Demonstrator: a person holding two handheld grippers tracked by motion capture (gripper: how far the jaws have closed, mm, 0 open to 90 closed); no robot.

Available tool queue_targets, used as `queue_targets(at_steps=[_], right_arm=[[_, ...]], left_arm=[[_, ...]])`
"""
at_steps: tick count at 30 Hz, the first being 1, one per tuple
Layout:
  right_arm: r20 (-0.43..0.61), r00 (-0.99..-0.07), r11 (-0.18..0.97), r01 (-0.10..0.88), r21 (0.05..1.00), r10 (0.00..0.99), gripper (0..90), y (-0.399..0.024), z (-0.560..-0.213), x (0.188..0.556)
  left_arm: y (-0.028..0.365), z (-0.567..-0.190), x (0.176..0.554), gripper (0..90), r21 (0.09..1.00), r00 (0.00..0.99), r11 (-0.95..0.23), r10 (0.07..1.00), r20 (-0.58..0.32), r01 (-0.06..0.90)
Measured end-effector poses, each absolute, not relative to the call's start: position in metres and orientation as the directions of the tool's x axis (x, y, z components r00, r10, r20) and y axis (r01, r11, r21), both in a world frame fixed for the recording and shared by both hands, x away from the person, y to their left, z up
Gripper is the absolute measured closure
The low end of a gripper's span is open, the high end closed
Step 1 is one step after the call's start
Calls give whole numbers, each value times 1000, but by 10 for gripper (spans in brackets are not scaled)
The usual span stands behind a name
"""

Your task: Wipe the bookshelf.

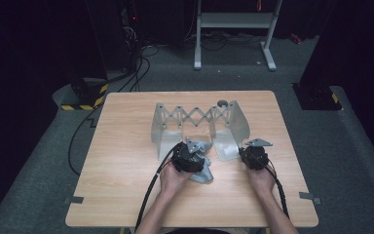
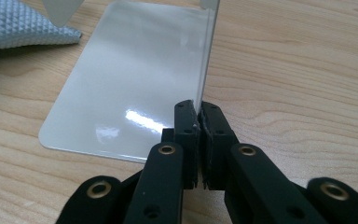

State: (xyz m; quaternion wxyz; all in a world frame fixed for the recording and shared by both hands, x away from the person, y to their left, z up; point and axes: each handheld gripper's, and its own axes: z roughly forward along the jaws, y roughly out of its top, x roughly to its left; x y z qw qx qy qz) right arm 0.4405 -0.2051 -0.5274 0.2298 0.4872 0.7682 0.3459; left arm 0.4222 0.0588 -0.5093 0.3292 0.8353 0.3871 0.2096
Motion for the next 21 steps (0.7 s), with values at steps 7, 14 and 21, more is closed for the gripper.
queue_targets(at_steps=[7, 14, 21], right_arm=[[-48, -419, 308, 579, 755, 907, 864, -203, -527, 439], [-30, -424, 298, 583, 756, 905, 864, -204, -528, 440], [-18, -426, 291, 587, 755, 905, 860, -205, -527, 441]], left_arm=[[50, -515, 424, 451, 689, 618, -522, 775, 136, 503], [52, -517, 426, 760, 702, 639, -503, 764, 89, 504], [69, -502, 413, 801, 748, 620, -450, 782, 66, 488]])
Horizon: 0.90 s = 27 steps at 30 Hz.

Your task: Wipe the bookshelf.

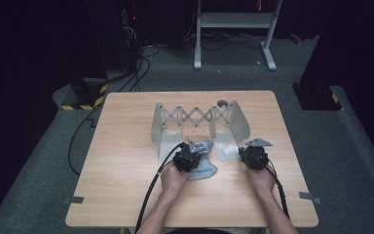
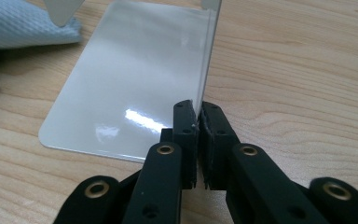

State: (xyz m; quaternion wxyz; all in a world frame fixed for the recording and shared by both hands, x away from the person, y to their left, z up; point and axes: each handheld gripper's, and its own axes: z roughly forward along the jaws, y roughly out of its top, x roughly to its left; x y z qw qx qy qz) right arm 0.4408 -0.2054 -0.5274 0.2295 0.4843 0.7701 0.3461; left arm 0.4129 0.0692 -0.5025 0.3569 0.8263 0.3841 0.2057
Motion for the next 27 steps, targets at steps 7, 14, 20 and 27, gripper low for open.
queue_targets(at_steps=[7, 14, 20, 27], right_arm=[[-20, -429, 295, 585, 756, 903, 847, -205, -527, 440], [-20, -433, 296, 583, 757, 901, 837, -205, -528, 440], [-18, -434, 296, 583, 757, 901, 832, -205, -528, 440], [-13, -432, 291, 586, 756, 902, 834, -205, -528, 441]], left_arm=[[118, -466, 391, 803, 823, 537, -328, 843, 34, 463], [136, -460, 390, 805, 818, 456, -293, 889, 41, 495], [139, -467, 403, 803, 790, 388, -261, 921, 33, 554], [131, -458, 412, 800, 806, 368, -246, 929, 37, 539]])
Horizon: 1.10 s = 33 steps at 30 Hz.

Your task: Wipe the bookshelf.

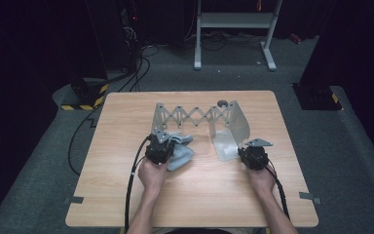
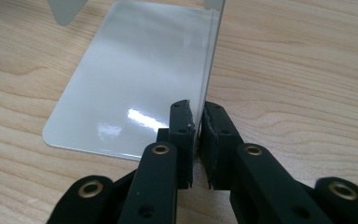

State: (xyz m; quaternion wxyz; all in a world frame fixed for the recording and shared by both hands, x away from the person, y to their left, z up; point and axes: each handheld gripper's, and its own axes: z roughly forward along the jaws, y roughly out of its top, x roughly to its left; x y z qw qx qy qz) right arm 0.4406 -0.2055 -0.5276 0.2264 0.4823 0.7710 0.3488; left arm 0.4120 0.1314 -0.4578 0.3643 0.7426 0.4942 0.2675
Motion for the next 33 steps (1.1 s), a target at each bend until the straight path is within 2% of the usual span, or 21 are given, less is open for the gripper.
queue_targets(at_steps=[11, 19, 24, 29, 33], right_arm=[[6, -431, 278, 593, 756, 902, 837, -207, -528, 441], [15, -431, 272, 596, 755, 902, 842, -208, -528, 441], [16, -429, 270, 597, 755, 903, 848, -208, -528, 441], [13, -432, 274, 595, 755, 902, 866, -208, -528, 441], [4, -437, 284, 591, 755, 900, 864, -206, -528, 440]], left_arm=[[123, -411, 424, 799, 851, 372, -256, 925, 77, 459], [124, -389, 437, 798, 873, 373, -225, 926, 53, 433], [120, -397, 446, 798, 852, 374, -240, 926, 57, 465], [108, -425, 453, 798, 794, 386, -309, 917, 103, 523], [105, -437, 457, 799, 778, 396, -316, 913, 94, 543]])
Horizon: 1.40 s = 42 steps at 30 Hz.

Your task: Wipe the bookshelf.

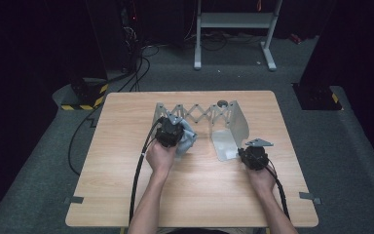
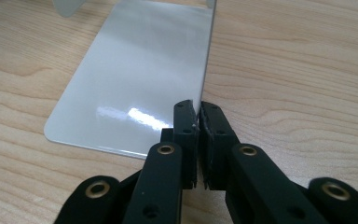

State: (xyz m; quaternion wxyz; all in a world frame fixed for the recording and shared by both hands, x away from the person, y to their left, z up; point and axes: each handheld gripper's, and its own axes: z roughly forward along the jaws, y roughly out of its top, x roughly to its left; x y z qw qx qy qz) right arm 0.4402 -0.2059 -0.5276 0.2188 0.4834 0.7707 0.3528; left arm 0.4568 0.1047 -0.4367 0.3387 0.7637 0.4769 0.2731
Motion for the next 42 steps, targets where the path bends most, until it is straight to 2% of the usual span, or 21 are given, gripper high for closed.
queue_targets(at_steps=[7, 13, 16, 17, 19, 24, 28, 36, 42], right_arm=[[4, -440, 285, 590, 756, 898, 863, -206, -528, 440], [5, -440, 285, 590, 756, 898, 863, -206, -528, 440], [7, -440, 283, 591, 756, 898, 862, -206, -528, 440], [6, -440, 284, 590, 756, 898, 862, -206, -528, 440], [7, -437, 281, 593, 755, 900, 862, -205, -528, 440], [4, -442, 287, 589, 755, 897, 860, -205, -528, 440], [5, -441, 286, 590, 755, 897, 860, -205, -528, 440], [8, -444, 286, 590, 755, 896, 858, -204, -528, 440], [5, -447, 289, 588, 755, 895, 855, -203, -528, 440]], left_arm=[[99, -460, 468, 798, 721, 412, -348, 906, 95, 599], [101, -475, 476, 796, 696, 408, -329, 911, 57, 638], [103, -470, 473, 797, 722, 410, -313, 911, 44, 617], [105, -458, 467, 799, 777, 412, -281, 911, 30, 564], [107, -442, 462, 800, 819, 412, -247, 911, 14, 519], [110, -410, 458, 799, 860, 419, -230, 908, 21, 455], [114, -401, 460, 799, 873, 416, -209, 909, 8, 441], [107, -421, 469, 800, 854, 409, -209, 912, -5, 477], [106, -448, 477, 800, 805, 404, -233, 915, -9, 546]])
